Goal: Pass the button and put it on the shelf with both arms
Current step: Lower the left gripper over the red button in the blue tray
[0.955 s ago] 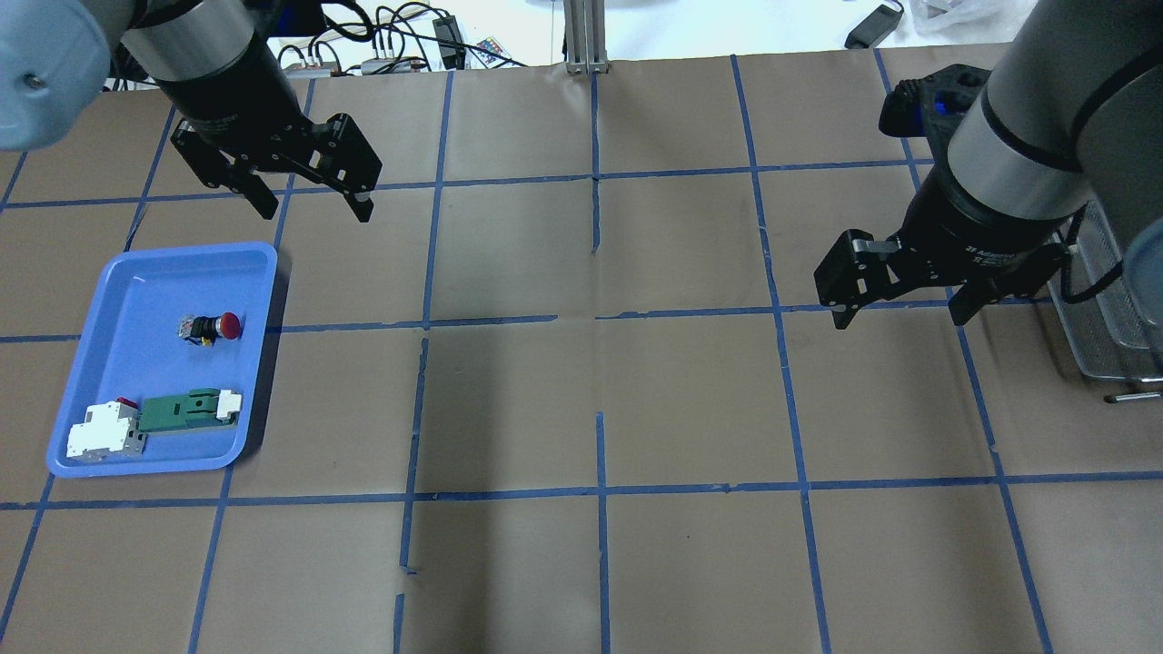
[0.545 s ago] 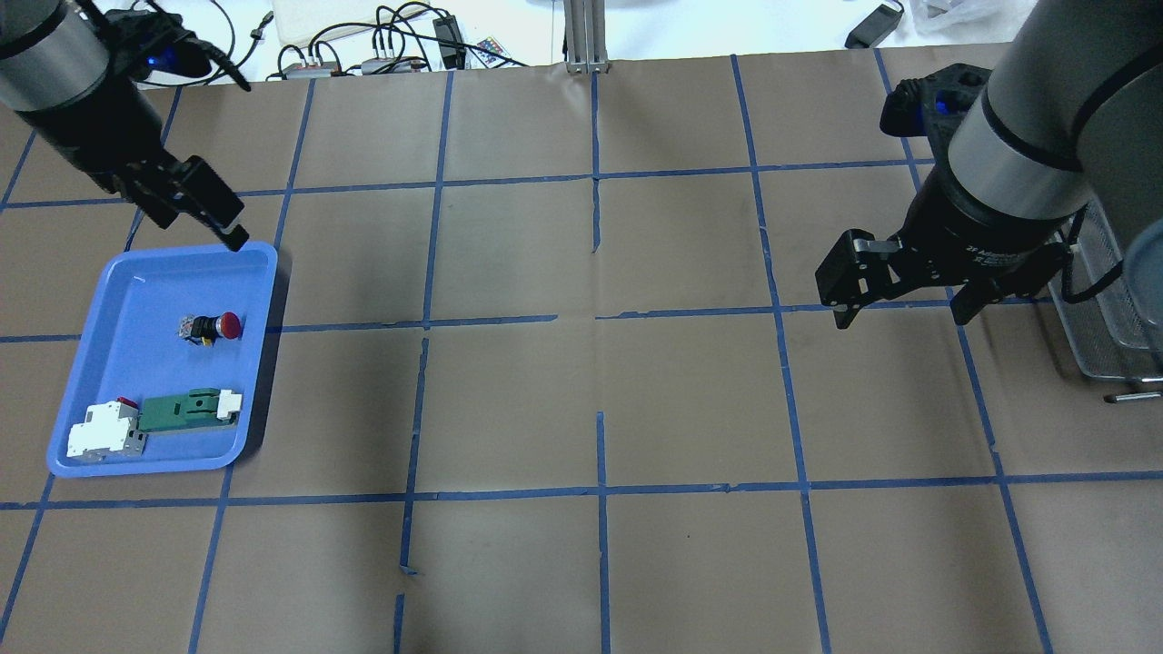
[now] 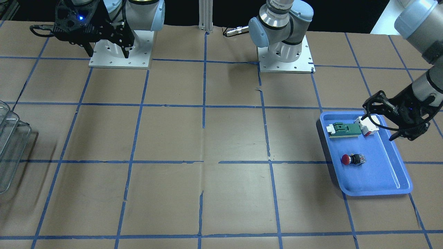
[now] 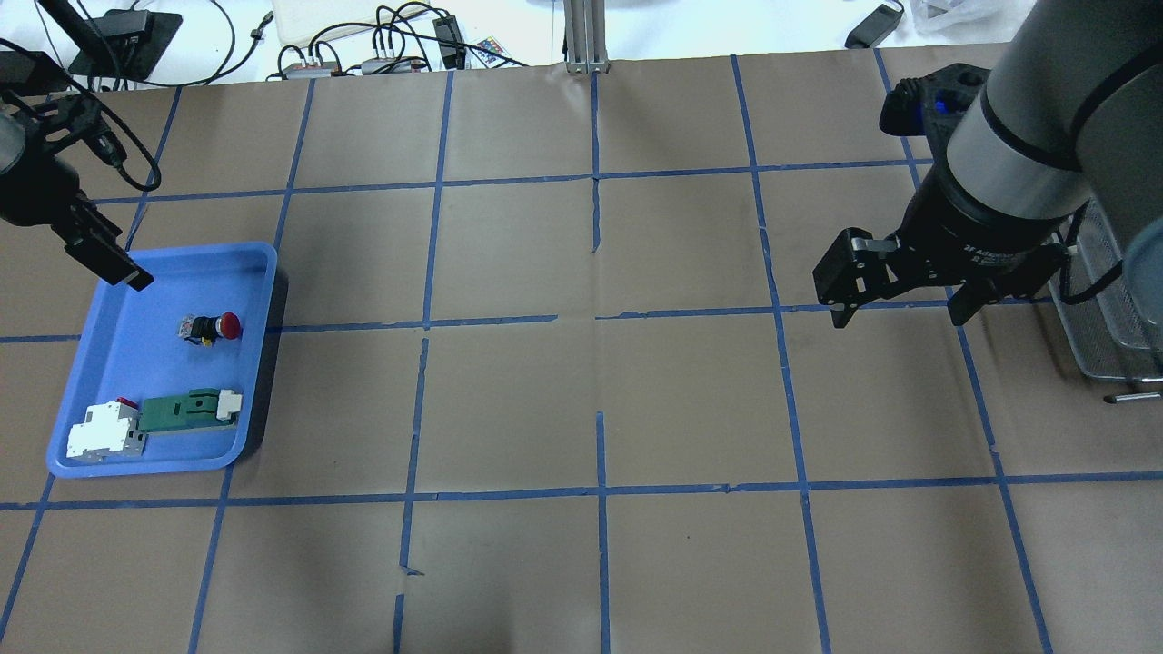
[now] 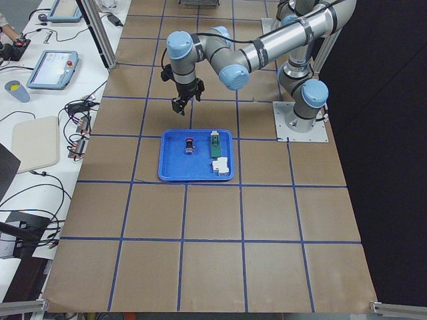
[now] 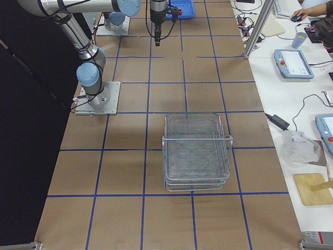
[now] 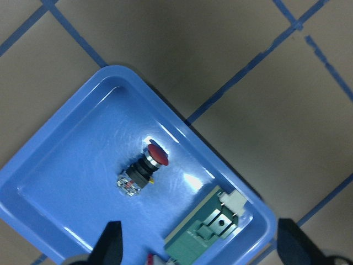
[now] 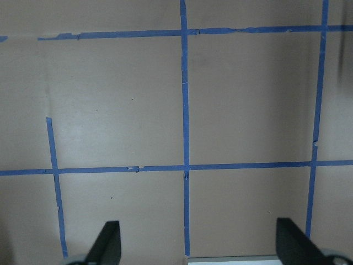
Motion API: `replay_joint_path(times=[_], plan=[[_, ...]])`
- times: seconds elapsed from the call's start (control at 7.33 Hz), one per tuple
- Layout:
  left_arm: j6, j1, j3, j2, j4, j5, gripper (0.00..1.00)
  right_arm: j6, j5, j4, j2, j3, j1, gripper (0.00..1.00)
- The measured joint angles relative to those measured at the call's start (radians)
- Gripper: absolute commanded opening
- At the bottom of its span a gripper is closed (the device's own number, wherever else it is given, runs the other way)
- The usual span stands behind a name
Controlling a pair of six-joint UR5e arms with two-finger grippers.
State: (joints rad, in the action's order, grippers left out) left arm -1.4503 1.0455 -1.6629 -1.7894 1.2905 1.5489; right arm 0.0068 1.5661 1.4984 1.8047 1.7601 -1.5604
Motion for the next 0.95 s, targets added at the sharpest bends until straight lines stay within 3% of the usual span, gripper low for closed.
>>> replay_joint_path(times=[0.27,0.55,0.68,0.95], plan=[[-0.306,-0.046,-0.019,-0.082,-0.119,-0.001,1.0,-0.042,-0.058,0.054,-0.009,-0.001,0.0,1.0],[-0.552,-0.056,-0.118,-0.129,-0.305,-0.003,1.0,-0.265,-0.147,0.107,-0.023,0.0,0.004,1.0],[-0.614,-0.057,-0.185,-0.145,-0.404,-0.004,1.0,-0.384,-0.217,0.134,-0.035,0.001,0.004,1.0],[-0.657,-0.058,-0.246,-0.173,-0.48,-0.01,1.0,-0.631,-0.313,0.24,-0.071,0.001,0.011,1.0]])
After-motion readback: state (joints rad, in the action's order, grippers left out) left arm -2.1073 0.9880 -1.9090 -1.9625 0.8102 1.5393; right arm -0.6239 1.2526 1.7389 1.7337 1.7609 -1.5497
